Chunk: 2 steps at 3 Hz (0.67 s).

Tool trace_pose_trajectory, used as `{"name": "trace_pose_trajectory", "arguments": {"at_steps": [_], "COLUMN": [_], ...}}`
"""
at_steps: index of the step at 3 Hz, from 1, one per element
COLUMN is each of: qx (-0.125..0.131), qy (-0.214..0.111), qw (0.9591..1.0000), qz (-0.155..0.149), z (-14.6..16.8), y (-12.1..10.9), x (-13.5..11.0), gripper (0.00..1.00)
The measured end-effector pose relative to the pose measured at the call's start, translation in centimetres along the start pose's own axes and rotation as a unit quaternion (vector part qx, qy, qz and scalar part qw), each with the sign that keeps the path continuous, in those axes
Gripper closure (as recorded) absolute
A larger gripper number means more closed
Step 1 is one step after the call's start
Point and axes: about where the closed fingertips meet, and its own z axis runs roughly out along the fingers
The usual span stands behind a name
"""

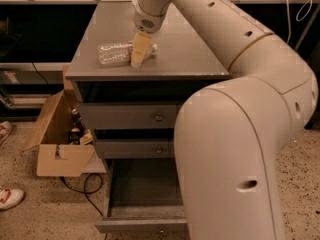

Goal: Place water bottle into bottom drawer

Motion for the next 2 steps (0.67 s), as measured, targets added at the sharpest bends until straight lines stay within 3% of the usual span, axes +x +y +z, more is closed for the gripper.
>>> {"name": "trace_pose_trajectory", "arguments": {"at_steps": [2], "qx": [-0.025], "qy": [-0.006], "qw": [0.9997], "qz": [-0.008], "z": [3.2], "y": [0.2], "x": [-2.1], "gripper": [0.00]}}
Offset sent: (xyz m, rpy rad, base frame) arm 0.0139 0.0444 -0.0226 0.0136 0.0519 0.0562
